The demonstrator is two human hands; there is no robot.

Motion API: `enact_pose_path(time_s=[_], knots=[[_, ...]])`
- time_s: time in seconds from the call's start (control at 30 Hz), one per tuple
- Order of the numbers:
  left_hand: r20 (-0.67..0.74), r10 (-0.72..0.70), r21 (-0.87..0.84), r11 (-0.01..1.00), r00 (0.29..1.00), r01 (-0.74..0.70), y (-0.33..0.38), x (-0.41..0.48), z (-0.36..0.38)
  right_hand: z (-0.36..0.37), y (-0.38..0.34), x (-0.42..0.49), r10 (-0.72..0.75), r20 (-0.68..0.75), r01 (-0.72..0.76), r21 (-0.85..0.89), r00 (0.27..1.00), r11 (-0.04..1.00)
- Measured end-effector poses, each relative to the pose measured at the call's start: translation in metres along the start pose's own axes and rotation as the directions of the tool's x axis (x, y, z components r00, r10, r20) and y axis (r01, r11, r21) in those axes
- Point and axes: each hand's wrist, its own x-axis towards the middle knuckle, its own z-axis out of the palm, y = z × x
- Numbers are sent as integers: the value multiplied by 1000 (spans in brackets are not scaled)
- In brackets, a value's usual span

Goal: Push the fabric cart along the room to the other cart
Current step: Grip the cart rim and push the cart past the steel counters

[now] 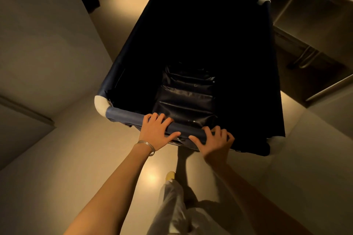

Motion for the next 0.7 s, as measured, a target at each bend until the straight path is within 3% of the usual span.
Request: enact_pose_path(time_s=[0.1,0.37,0.7], knots=[[39,2,10,1000,999,-2,-9,35,-1,10,-2,28,26,4,-26,-10,1000,1000],[101,-33,7,999,994,32,-11,128,-10,26,4,113,157,174,-152,-44,972,987],[59,-54,-36,998,997,56,-7,219,4,52,44,202,76,140,-66,-71,987,995]])
